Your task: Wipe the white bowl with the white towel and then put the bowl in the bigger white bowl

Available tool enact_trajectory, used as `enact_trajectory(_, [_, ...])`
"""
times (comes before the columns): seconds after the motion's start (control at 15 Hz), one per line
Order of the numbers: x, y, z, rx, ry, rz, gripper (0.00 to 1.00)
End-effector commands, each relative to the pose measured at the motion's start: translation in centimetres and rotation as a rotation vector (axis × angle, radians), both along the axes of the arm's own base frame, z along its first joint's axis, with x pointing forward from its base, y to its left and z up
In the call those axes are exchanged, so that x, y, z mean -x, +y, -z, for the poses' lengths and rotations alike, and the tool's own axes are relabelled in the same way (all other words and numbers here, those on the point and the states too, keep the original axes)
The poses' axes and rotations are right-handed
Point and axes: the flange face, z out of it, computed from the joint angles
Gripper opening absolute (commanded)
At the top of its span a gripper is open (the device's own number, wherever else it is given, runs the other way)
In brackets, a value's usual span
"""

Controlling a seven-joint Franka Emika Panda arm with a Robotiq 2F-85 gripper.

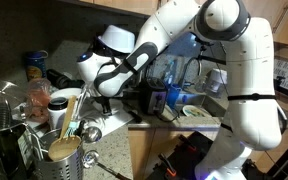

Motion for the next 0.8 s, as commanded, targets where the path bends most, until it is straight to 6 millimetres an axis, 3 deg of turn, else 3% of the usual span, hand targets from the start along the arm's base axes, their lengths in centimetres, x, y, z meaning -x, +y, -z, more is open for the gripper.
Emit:
enact_trajectory(0.0, [-0.1,-1.1,-1.8,0.028,-0.052,0.028,0.04])
enact_trajectory(0.4, [-2.7,-2.9,-4.9,0.076,-0.132,0.047,0.01])
enact_trajectory(0.73, [-4.6,-2.9,-6.5,0.090,-0.183,0.035,0.03])
